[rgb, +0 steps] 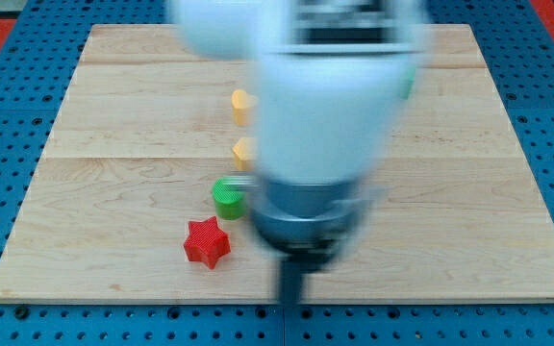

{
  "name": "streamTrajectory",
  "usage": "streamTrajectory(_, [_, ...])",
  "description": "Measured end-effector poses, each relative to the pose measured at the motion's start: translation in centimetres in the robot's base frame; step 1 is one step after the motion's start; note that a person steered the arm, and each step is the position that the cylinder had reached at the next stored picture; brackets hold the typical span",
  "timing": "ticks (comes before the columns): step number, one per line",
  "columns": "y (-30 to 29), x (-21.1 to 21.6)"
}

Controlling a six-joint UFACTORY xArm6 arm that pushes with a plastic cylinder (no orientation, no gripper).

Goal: Adjust the red star and green circle to form a vertical line

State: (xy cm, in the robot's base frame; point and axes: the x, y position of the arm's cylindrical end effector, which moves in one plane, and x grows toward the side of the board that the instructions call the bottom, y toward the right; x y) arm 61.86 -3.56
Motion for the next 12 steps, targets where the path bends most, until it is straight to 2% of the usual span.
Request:
streamTrajectory(1, [-13.5,0.0])
streamTrajectory(2, [-14.3,-5.1])
streamTrajectory(3, [-8.1,-7.0])
streamTrajectory(4, [-4.2,-5.2])
streamTrajectory(5, [-3.9,-5.2])
streamTrajectory(6, [-9.9,-5.8])
streamTrajectory(7, [-9.3,-9.7])
streamTrajectory(8, [-3.9,-11.3])
streamTrajectory(9, [-5.0,-11.3])
streamTrajectory(10, [-11.0,-13.1])
streamTrajectory(11, [-11.4,-20.7])
streamTrajectory(12, [-9.2,-28.6])
